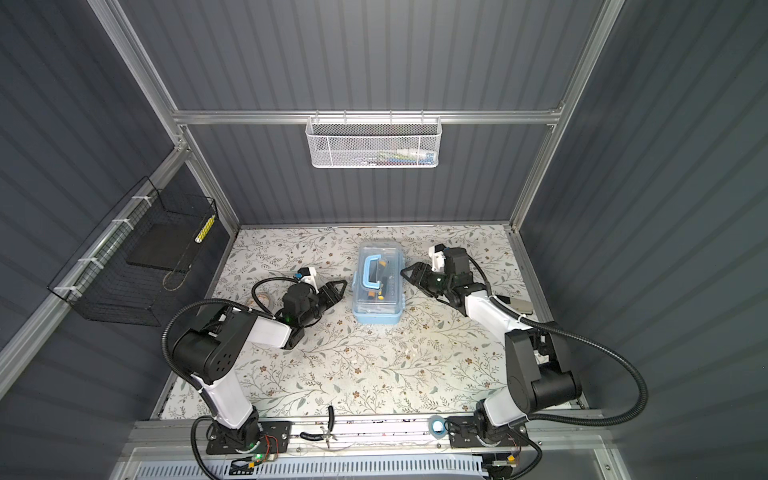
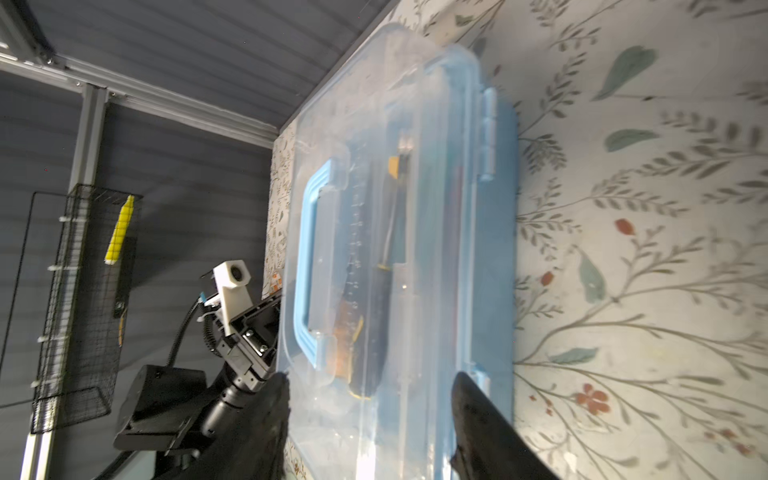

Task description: Pack the tool kit

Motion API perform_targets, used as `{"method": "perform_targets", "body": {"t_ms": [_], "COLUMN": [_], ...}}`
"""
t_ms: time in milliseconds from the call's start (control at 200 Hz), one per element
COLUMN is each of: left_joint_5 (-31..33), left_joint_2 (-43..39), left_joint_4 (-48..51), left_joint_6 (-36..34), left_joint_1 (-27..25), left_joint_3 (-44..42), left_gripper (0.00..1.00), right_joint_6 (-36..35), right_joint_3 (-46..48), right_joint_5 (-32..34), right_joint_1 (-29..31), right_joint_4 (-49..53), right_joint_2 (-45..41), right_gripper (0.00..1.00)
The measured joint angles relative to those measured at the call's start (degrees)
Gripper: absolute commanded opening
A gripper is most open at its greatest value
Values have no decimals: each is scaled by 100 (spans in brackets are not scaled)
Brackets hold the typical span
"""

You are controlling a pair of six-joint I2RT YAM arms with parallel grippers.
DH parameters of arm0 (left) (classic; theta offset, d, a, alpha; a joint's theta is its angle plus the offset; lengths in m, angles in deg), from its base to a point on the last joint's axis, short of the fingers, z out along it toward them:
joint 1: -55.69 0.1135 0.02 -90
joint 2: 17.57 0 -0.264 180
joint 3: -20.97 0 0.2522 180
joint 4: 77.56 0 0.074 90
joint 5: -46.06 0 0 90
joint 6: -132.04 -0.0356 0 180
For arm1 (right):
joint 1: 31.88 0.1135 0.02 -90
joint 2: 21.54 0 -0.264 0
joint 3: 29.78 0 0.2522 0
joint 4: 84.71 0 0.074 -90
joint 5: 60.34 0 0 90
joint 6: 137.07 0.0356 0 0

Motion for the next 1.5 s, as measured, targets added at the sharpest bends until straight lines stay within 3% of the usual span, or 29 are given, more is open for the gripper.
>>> {"method": "perform_targets", "body": {"t_ms": [295, 415, 580, 961, 1101, 1496], "left_joint_5": [310, 483, 614, 286, 83, -24], "left_joint_2": [501, 719, 846, 975, 977, 1137], "left_joint_4": [2186, 2824, 3473, 3456, 3359, 3143], "left_joint_6": [-817, -981, -1150, -1257, -1255, -1178], "left_joint_1": [0, 0, 0, -7, -26, -120], "left_joint_3": [2157, 2343, 2345, 2387, 2444, 2625], "left_gripper": [34, 24, 21, 21, 21, 20], "right_joint_6": [-411, -544, -669, -780, -763, -619], "right_joint_3": [-868, -1095, -1213, -1569, -1576, -1609], "right_joint_5": [957, 1322, 1574, 1213, 885, 730], "right_joint_1": [-52, -52, -52, 133, 201, 190], "right_joint_4": [863, 1134, 1379, 1318, 1102, 879], "right_joint_2": [450, 717, 962, 1585, 1670, 1759], "right_gripper": [57, 57, 57, 58, 58, 57]}}
